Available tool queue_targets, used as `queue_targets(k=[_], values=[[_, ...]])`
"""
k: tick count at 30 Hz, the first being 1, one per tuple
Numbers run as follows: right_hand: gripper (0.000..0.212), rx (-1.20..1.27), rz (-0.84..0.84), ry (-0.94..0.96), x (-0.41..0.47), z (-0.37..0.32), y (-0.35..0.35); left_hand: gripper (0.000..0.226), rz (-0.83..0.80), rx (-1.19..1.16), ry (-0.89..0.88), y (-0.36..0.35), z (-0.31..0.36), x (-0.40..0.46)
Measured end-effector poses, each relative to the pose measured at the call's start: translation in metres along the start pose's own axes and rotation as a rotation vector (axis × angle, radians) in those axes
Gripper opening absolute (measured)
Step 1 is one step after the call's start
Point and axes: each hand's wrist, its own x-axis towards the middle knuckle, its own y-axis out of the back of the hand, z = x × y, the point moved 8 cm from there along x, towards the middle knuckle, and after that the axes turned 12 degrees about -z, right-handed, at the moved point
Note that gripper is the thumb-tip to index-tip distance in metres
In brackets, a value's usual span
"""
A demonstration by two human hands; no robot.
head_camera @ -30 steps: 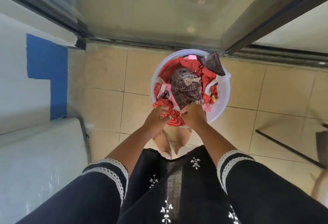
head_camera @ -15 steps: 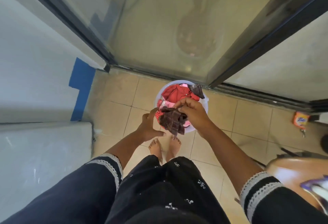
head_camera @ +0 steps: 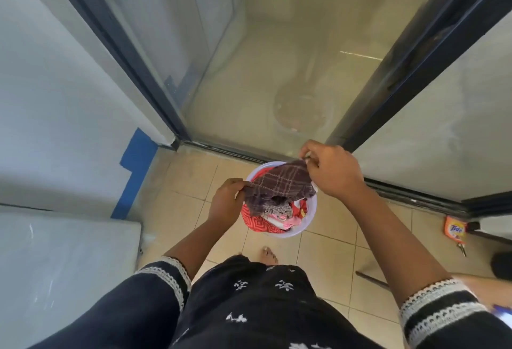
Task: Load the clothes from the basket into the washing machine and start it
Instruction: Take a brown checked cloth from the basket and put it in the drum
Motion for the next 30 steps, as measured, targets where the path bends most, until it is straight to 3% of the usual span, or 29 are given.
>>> queue_targets(k=[4,9,15,19,20,21,24,27,30], values=[[0.024,-0.237,-0.141,-0.187,-0.003,0.023,-0.018,0.032,0.080,-0.051,-0.005,0.021,0.007,0.005],[0.029,-0.035,-0.206,-0.072,0.017,0.022,-0.052,0.039,0.119,-0.191,-0.014,0.033,0.020,0.011],[0.063,0.111,-0.322,0.035,0.037,0.007,-0.092,0.030,0.054,-0.553,0.029,0.054,0.012,0.003],[0.104,0.037,-0.372,0.052,0.038,-0.004,-0.098,0.022,-0.145,-0.892,-0.086,0.064,0.028,-0.015],[0.105,0.020,-0.382,0.051,0.039,-0.006,-0.101,0.022,-0.190,-0.962,-0.104,0.065,0.029,-0.020],[0.097,0.035,-0.380,0.065,0.042,-0.009,-0.106,0.022,-0.220,-1.053,-0.115,0.066,0.025,-0.025],[0.043,0.267,-0.363,0.166,0.049,-0.027,-0.111,0.021,-0.184,-1.258,-0.097,0.068,0.003,-0.041],[0.044,0.554,-0.481,0.137,0.044,-0.049,-0.120,0.023,-0.063,-1.347,-0.031,0.068,-0.026,-0.058],[0.053,0.892,-0.592,0.030,0.042,-0.069,-0.136,0.024,0.107,-1.234,0.207,0.063,-0.077,-0.076]])
